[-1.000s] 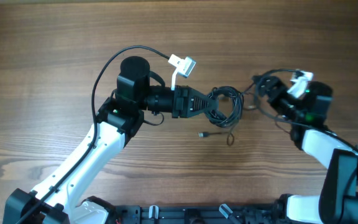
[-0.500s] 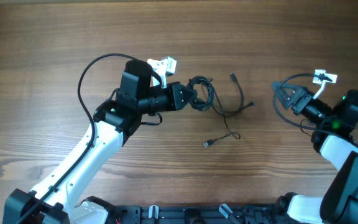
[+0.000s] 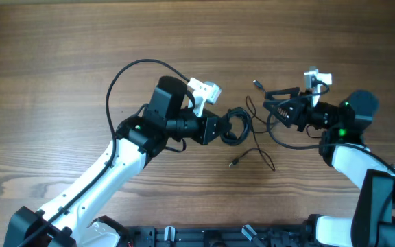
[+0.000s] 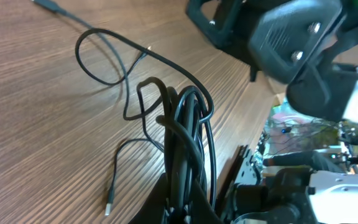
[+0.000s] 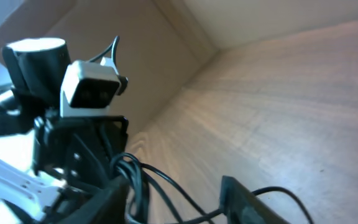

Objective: Untangle cables

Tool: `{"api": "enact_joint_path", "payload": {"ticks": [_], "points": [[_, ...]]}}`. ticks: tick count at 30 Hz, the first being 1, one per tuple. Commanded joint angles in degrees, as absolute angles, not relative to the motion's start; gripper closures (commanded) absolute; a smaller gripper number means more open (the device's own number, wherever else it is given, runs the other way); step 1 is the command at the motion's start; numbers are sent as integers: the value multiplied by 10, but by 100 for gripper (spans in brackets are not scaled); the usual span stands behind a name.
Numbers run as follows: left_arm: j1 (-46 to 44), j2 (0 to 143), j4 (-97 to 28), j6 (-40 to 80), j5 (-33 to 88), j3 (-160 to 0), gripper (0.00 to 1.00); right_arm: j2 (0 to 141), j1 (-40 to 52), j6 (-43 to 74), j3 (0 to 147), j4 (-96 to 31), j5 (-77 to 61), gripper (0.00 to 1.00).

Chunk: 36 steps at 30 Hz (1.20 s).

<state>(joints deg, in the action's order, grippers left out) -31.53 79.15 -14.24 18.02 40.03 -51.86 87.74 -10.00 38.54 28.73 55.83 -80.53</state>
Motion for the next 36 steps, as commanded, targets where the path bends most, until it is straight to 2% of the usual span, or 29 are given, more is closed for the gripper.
{"api": "enact_joint_path", "payload": {"ticks": [1, 3, 5, 6, 7, 10, 16, 22, 27, 33, 36], "points": [[-317, 784, -147, 152, 372, -521, 96, 870, -97, 512, 290, 564, -821, 54], [-317, 784, -147, 136, 372, -521, 96, 870, -97, 497, 290, 590, -852, 46], [-317, 784, -150, 120, 373, -521, 96, 870, -97, 458, 290, 624, -875, 33], [-317, 784, -150, 102, 380, -521, 96, 870, -97, 429, 290, 631, -881, 23], [-317, 784, -149, 79, 393, -521, 96, 870, -97, 397, 290, 629, -883, 18], [-317, 784, -149, 28, 431, -521, 96, 870, -97, 363, 290, 621, -884, 16], [-318, 784, -149, -13, 478, -521, 96, 872, -84, 344, 290, 618, -901, 17], [-332, 784, -149, -13, 478, -521, 96, 872, -25, 329, 290, 616, -898, 18], [-342, 784, -149, -13, 478, -521, 96, 872, 3, 294, 290, 578, -867, 32], [-342, 784, -149, -13, 477, -521, 96, 872, 5, 224, 290, 467, -846, 36], [-342, 784, -149, -13, 477, -521, 96, 872, 6, 221, 290, 463, -856, 52]]}}
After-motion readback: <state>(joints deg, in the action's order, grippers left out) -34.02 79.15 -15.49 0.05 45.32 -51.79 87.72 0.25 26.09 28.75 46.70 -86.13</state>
